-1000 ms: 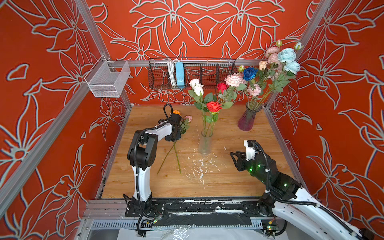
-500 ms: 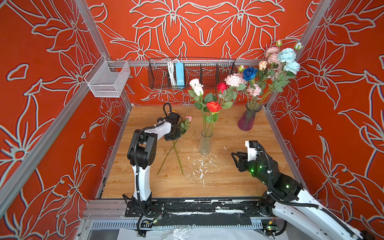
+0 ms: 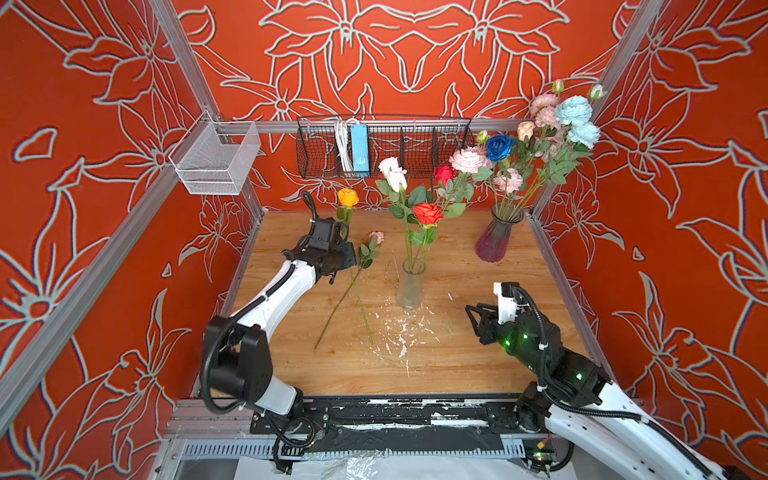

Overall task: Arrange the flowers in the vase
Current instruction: 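Lift the orange rose with the left gripper toward the right gripper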

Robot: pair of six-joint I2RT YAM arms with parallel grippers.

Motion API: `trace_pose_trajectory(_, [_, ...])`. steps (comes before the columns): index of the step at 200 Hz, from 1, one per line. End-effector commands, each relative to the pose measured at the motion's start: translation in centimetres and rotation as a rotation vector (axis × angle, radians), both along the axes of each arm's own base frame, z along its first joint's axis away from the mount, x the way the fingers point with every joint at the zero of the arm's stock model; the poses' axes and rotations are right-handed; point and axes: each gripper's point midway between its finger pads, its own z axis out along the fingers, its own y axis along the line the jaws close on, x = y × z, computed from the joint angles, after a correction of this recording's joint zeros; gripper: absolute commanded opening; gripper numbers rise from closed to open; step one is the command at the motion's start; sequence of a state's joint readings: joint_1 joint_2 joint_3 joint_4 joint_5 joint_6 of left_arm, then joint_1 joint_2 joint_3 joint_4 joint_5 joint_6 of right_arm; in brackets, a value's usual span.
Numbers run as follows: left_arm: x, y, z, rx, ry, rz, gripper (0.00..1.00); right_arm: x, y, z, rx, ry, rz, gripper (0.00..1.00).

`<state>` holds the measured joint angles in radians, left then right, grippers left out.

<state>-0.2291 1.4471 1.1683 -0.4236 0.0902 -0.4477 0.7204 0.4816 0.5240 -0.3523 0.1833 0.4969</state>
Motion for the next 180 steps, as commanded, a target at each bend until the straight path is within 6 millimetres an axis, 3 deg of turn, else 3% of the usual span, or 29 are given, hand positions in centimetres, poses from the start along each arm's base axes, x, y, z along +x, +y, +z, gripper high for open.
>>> trace_pose_trajectory(1, [-1.9,-0.6,2.3,-0.089,-0.084,-0.029,0.00,0.8,-0.1,1.9,0.011,-0.060,-0.027,0.40])
trace_pose_trajectory(53, [-9.1,0.5,9.3,-0.201,-0.427,-0.052,0.00,3.1,2.3,4.1,0.015,-0.084,-0.002,0.41])
trace_pose_trajectory(89, [-12.8,1.1,13.3,-0.226,-0.610,-0.083,0.00,3.6,4.2,4.0,0.048,-0.054,0.051,0.43])
trace_pose_trajectory(123, [-14.3,0.7,16.9,-0.263,-0.746,-0.130,0.00,3.4,4.1,4.2,0.048,-0.073,0.061,0.43])
trace_pose_trajectory(151, [-14.9,-0.4,19.7,-0.277,-0.814,-0.193,0.00,3.4,2.5,5.1,0.038,-0.127,-0.005,0.45])
trace_pose_trajectory(180, [-15.8,-2.6,22.1,-0.251,-0.898,-0.268,0.00,2.5,3.8,6.7,0.015,-0.144,0.103,0.48])
